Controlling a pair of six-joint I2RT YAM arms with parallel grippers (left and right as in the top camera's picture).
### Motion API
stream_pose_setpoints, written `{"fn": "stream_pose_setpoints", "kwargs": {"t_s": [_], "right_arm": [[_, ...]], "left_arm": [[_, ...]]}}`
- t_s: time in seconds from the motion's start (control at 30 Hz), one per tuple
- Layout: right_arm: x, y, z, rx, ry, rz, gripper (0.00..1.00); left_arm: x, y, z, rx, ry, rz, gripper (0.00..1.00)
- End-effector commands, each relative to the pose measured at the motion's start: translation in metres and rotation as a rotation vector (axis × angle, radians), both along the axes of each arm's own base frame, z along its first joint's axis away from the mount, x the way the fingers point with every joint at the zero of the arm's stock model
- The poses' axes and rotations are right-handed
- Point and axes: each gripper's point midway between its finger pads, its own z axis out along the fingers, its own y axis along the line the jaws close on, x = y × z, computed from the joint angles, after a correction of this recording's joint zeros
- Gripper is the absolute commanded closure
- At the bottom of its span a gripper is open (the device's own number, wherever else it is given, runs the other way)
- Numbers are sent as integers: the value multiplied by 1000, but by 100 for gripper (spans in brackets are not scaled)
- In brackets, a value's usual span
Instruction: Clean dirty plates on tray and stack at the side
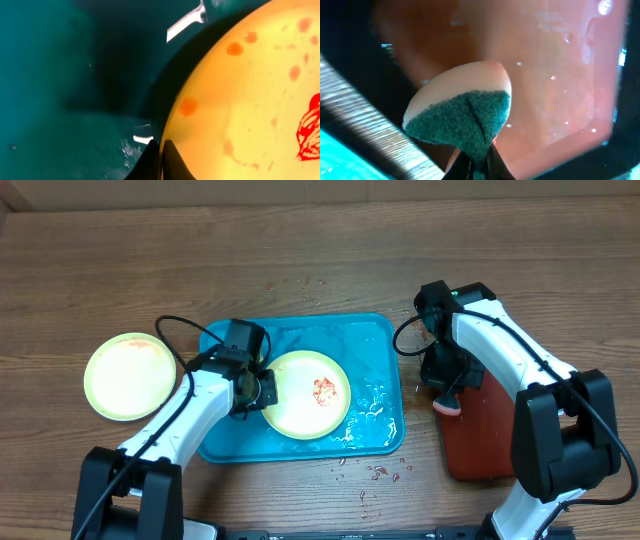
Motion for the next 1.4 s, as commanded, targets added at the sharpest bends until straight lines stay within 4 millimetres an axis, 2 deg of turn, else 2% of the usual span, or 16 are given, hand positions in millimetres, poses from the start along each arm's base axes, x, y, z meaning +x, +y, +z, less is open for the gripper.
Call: {"fn": "stream_pose_setpoints", "kwargs": {"t_s": [0.0, 0.13, 0.23, 0.27, 0.3, 0.37, 0.4, 0.43, 0.6, 0.7, 0.77, 0.83, 0.97, 1.07, 1.2, 1.37], "right_arm": [[7, 12, 7, 85, -27, 65, 96], [25, 40, 23, 185, -73, 220, 96], [39, 74, 43, 278, -134, 337, 96], [44, 101, 54, 375, -169, 391, 96], [45, 116, 58, 433, -182, 402, 96], [42, 159, 68, 640, -202, 420, 96], [41, 169, 71, 688, -206, 420, 96], [41, 188, 78, 776, -224, 425, 96], [41, 227, 93, 956, -272, 493, 96], [39, 245, 85, 1011, -291, 483, 96], [36, 249, 73, 1017, -288, 452, 96], [30, 253, 50, 1024, -284, 410, 96], [15, 248, 14, 1040, -252, 315, 96], [9, 244, -2, 1035, -240, 244, 96], [3, 219, -34, 888, -237, 149, 96], [6, 173, -45, 703, -189, 91, 96]], "left_arm": [[14, 2, -1, 31, -33, -9, 96], [17, -6, -6, 12, -34, -36, 96], [17, -16, -18, -36, -5, -47, 96], [16, -21, -24, -60, 11, -53, 96], [16, -24, -28, -77, 18, -57, 96], [20, -32, -31, -115, 14, -71, 96], [22, -35, -31, -128, 6, -81, 96], [26, -41, -29, -155, -15, -107, 96], [33, -44, -26, -172, -44, -114, 96], [33, -44, -26, -172, -46, -115, 96], [33, -44, -26, -171, -47, -117, 96], [32, -44, -26, -168, -47, -132, 96], [32, -45, -26, -174, -44, -133, 96], [31, -45, -26, -174, -40, -133, 96], [28, -48, -26, -191, -26, -136, 96], [21, -46, -28, -187, 1, -136, 96]]}}
